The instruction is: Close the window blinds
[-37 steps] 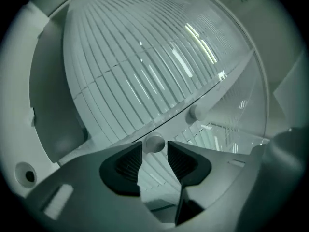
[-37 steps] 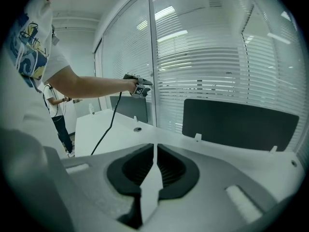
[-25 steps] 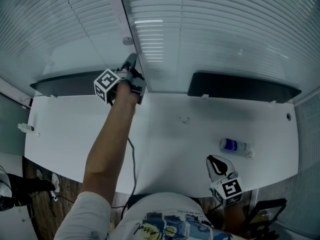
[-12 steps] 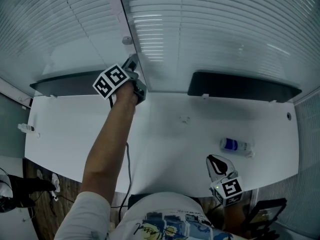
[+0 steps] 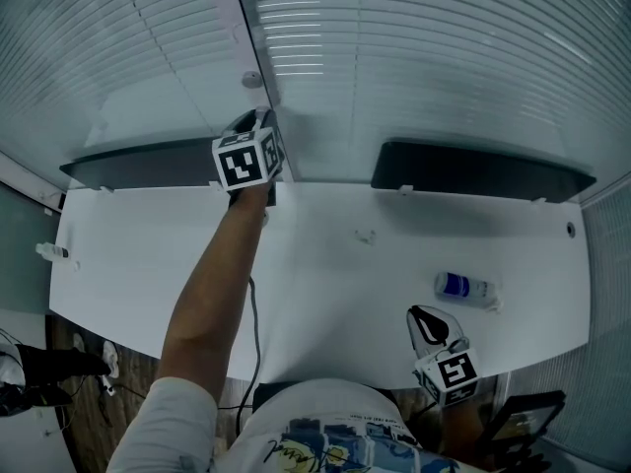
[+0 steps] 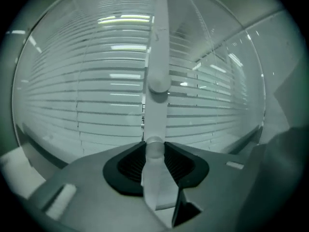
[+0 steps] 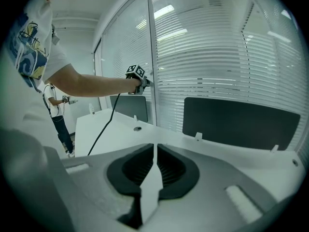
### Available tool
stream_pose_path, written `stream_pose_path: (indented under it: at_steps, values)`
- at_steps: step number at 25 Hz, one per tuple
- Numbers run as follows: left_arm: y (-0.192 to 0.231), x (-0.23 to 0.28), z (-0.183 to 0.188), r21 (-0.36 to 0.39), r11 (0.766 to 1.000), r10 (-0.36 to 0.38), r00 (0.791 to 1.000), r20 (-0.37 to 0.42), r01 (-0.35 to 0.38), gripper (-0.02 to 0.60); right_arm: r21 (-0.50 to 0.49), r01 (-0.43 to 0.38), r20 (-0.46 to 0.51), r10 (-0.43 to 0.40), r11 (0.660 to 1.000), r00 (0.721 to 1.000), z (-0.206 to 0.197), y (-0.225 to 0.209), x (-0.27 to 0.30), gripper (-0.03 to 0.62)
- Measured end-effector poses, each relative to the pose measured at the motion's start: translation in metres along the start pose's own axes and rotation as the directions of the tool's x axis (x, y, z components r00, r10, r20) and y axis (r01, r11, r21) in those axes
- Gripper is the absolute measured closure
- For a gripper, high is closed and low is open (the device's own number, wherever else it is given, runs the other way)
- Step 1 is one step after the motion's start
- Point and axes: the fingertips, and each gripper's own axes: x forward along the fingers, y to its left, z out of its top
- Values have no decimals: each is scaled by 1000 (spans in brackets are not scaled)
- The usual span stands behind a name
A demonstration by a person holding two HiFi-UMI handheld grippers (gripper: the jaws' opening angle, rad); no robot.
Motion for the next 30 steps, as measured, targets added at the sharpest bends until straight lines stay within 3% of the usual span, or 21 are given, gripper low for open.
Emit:
stream_pose_path:
  at_steps: [4,8,10,12,15,20,22,24,26,27,28,30]
  values:
    - [-2,-1,2,203,978,58,998,-6,-55,454,-11,7,7,-7,1000,1000,7,0,0,582]
    - [-5,0,1,349,934,93,996,-9,-84,454,-5,-4,-8,4,1000,1000,-2,1,-1,582]
    - [-6,0,0,400,912,108,994,-6,-96,454,-3,-3,-6,3,1000,1000,-2,1,-1,582]
    - [-6,0,0,399,912,108,994,-4,-98,453,2,-4,-4,4,1000,1000,-1,1,-1,582]
    - [-4,1,0,308,949,78,997,-4,-73,449,3,2,-2,-2,1000,1000,-1,-1,-1,582]
    - [-1,-2,1,131,991,33,999,15,-35,442,10,7,-5,-7,1000,1000,-2,-3,-2,582]
    - [-2,-5,-1,19,1000,-6,1000,22,6,433,1,6,-3,-6,1000,1000,1,-2,-1,582]
    - [-1,-10,-3,-120,991,-48,998,46,53,430,1,3,-4,-3,1000,1000,0,-1,0,582]
    - [-2,-14,-5,-293,948,-98,991,91,120,426,-2,0,-6,0,1000,1000,0,0,0,582]
    - [-2,-15,-6,-388,908,-119,986,119,157,426,-3,-1,-6,1,1000,1000,0,0,0,582]
    - [-2,-15,-8,-479,857,-135,980,145,189,434,-4,-2,-5,2,1000,1000,1,1,1,582]
    - [0,-15,-14,-635,733,-156,969,192,244,440,-9,-3,-3,3,1000,1000,3,1,2,582]
